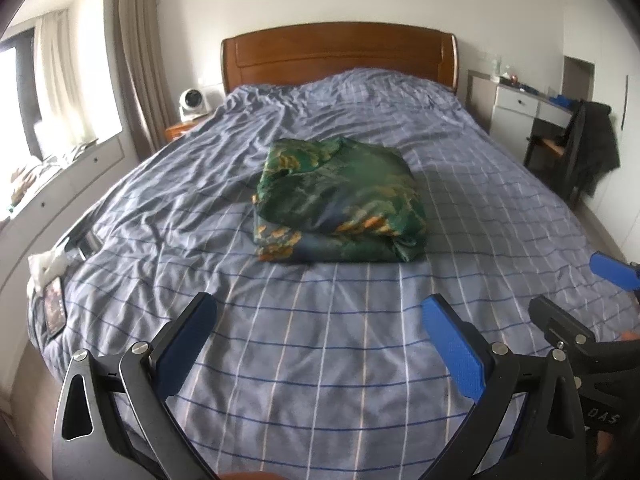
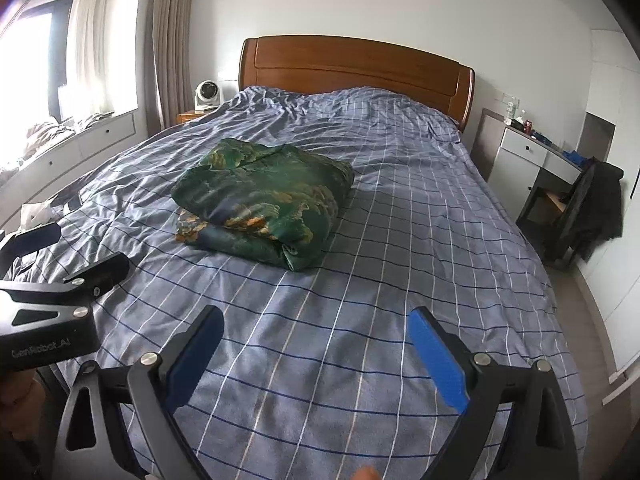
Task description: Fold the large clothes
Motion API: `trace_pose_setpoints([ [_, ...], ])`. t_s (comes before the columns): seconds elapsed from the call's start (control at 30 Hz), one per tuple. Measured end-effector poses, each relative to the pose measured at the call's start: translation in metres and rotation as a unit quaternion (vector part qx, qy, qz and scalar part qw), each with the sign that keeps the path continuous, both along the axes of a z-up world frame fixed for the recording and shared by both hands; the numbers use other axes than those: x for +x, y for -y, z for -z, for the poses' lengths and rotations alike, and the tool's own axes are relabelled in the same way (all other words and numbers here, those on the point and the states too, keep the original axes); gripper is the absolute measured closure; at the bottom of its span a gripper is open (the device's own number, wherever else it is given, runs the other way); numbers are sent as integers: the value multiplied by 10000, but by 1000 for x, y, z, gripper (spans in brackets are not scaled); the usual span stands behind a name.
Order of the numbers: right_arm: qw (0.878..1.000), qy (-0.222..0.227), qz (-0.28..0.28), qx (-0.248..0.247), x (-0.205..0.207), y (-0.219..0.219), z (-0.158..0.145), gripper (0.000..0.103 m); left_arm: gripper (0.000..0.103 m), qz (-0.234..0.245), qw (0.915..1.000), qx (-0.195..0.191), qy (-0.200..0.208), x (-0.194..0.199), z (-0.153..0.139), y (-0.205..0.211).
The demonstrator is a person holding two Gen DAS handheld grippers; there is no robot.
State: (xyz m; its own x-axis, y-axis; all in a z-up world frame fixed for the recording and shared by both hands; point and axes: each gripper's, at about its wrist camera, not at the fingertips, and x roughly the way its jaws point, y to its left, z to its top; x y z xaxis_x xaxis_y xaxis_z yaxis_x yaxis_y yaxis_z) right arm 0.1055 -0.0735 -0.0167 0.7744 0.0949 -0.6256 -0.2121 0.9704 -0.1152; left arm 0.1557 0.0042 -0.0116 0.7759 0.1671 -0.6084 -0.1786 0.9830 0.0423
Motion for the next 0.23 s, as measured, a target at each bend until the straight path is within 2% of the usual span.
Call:
trace_pose_setpoints([
  [0.23,10000,-46,6,12,-1,1,4,8,1,-71,9998,153,85,-2,0,6],
])
